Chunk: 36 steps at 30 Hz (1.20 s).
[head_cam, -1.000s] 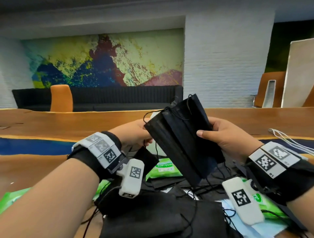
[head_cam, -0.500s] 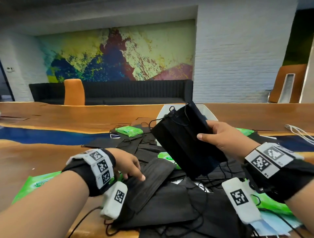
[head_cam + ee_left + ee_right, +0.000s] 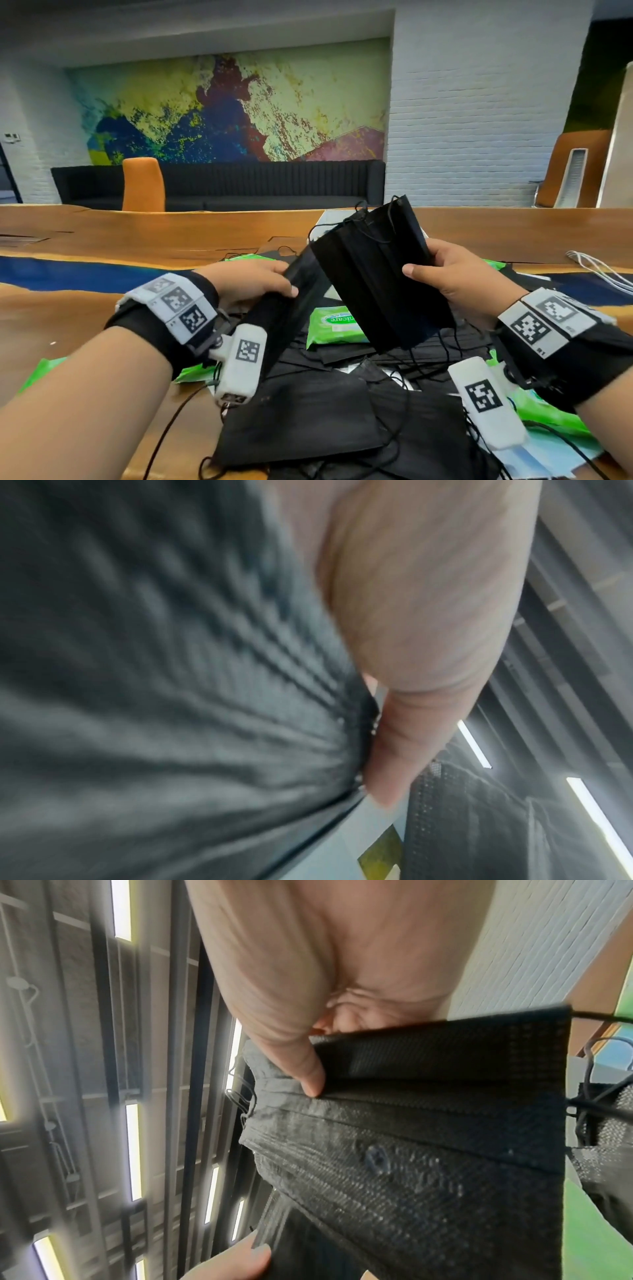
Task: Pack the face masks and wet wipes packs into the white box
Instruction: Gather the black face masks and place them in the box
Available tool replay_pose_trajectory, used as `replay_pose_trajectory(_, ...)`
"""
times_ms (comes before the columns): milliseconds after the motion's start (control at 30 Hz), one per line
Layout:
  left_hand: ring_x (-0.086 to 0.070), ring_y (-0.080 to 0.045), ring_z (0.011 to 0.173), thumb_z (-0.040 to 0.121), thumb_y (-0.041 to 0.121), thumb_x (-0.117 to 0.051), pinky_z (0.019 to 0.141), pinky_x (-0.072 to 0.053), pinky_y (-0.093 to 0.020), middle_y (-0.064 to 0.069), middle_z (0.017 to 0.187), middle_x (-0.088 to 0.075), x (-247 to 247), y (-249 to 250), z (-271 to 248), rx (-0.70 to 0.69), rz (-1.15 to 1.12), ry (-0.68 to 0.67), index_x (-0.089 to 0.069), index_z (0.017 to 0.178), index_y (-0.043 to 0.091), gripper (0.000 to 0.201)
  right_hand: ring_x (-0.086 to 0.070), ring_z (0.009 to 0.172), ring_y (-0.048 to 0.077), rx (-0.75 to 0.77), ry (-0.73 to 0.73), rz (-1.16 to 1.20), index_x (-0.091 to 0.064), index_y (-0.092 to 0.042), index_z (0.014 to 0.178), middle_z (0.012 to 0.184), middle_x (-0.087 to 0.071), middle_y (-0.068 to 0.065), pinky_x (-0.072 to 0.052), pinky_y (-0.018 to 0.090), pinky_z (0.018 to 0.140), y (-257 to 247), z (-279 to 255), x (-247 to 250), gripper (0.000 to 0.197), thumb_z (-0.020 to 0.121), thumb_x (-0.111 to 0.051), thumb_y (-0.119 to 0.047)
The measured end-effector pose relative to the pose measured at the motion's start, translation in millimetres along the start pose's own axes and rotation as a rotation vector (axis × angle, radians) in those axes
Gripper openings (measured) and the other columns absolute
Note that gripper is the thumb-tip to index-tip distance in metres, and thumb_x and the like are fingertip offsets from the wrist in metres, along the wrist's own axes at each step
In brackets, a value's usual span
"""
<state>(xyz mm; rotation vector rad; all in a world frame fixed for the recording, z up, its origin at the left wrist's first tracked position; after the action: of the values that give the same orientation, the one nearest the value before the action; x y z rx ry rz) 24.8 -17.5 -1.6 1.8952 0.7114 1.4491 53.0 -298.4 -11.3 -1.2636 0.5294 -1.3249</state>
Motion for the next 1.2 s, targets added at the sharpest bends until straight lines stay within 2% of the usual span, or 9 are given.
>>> replay_pose_trajectory(133,-0.068,-0.022,0.094,0.097,0.007,-0.048,0.087,-0.054,-0.035,-0.008,0.102,-0.070,4.6,14.7,0.3,-0.183,-0.349,0.180,-0.059,0.107,0.014,0.017,-0.065,0.099,0.021,0.019,0.044,0.121,-0.063,-0.020,0.101,0.104,-0.070,0.006,-0.048,0.040,0.095,0.4,1.6,1.5,0.025,0.092,-0.053,0.001)
replay_pose_trajectory(233,-0.062,-0.027,0.110,0.097,0.004,-0.047,0.099,-0.046,-0.046,-0.013,0.118,-0.065,0.7,19.5,7.7,-0.222,-0.487,0.293,-0.052,0.121,0.013,0.026,-0.067,0.087,0.014,0.040,0.082,0.267,-0.060,-0.017,0.100,0.093,-0.072,0.000,-0.053,0.028,0.078,0.0,3.4,1.5,0.025,0.093,-0.047,0.004)
replay_pose_trajectory(367,-0.060,-0.029,0.112,0.100,0.001,-0.039,0.100,-0.045,-0.049,-0.014,0.119,-0.063,-16.3,29.0,18.3,-0.248,-0.565,0.353,-0.050,0.121,0.017,0.029,-0.069,0.079,0.008,0.064,0.072,0.423,-0.059,-0.016,0.100,0.085,-0.073,-0.005,-0.056,0.021,0.069,-4.2,6.7,2.4,0.030,0.093,-0.042,0.008)
replay_pose_trajectory(567,-0.063,-0.011,0.075,0.101,0.003,-0.032,0.059,-0.052,-0.026,-0.002,0.097,-0.066,-49.7,46.8,28.0,-0.321,-0.719,0.218,-0.051,0.127,0.024,0.038,-0.070,0.085,0.012,0.040,-0.026,0.511,-0.058,-0.017,0.104,0.093,-0.073,-0.001,-0.057,0.028,0.077,-11.1,12.7,-5.1,0.036,0.092,-0.040,0.011)
replay_pose_trajectory(733,-0.070,-0.022,0.083,0.103,0.026,-0.033,0.073,-0.058,-0.040,-0.004,0.097,-0.073,-68.6,62.8,29.1,-0.299,-0.868,0.114,-0.062,0.107,0.029,0.029,-0.062,0.106,0.025,-0.039,0.081,0.405,-0.054,-0.015,0.107,0.115,-0.064,0.011,-0.049,0.043,0.094,-3.4,14.2,-6.6,0.029,0.092,-0.046,0.008)
replay_pose_trajectory(900,-0.068,-0.022,0.099,0.097,0.058,-0.021,0.092,-0.051,-0.041,-0.009,0.109,-0.071,-71.1,67.4,29.3,-0.319,-0.858,0.027,-0.068,0.105,0.020,0.061,-0.062,0.105,0.026,-0.070,0.217,0.330,-0.051,-0.014,0.112,0.117,-0.063,0.014,-0.049,0.043,0.094,8.0,15.8,-3.9,0.031,0.089,-0.054,0.006)
replay_pose_trajectory(967,-0.065,-0.023,0.107,0.097,0.050,-0.030,0.095,-0.050,-0.042,-0.008,0.115,-0.068,-73.5,67.8,28.9,-0.371,-0.808,0.021,-0.062,0.111,0.022,0.044,-0.063,0.103,0.024,-0.080,0.241,0.298,-0.050,-0.014,0.114,0.116,-0.063,0.012,-0.050,0.043,0.093,13.1,16.3,-3.8,0.033,0.087,-0.058,0.004)
replay_pose_trajectory(1033,-0.063,-0.024,0.109,0.095,0.025,-0.051,0.093,-0.053,-0.041,-0.011,0.120,-0.065,-75.9,65.4,31.0,-0.387,-0.725,0.003,-0.056,0.120,0.014,0.027,-0.063,0.105,0.025,-0.082,0.215,0.271,-0.051,-0.014,0.111,0.116,-0.063,0.013,-0.049,0.044,0.095,17.0,15.3,-6.7,0.032,0.086,-0.059,0.004)
replay_pose_trajectory(1200,-0.065,-0.026,0.102,0.087,-0.006,-0.058,0.090,-0.054,-0.038,-0.015,0.114,-0.068,-80.8,59.3,36.8,-0.331,-0.592,0.076,-0.060,0.120,0.003,0.034,-0.064,0.107,0.022,-0.067,0.073,0.229,-0.051,-0.012,0.122,0.117,-0.066,0.008,-0.050,0.041,0.096,21.1,8.4,-11.3,0.041,0.085,-0.064,-0.002)
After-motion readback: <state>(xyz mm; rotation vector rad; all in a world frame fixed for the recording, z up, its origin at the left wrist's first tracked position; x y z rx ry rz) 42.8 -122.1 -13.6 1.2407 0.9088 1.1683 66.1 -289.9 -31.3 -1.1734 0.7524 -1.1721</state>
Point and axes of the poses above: each hand's wrist, its own z-axis towards the middle knuckle, its own x-axis out of the back of the hand, y = z × x, the point moved 1 cm from there along z, towards the middle knuckle
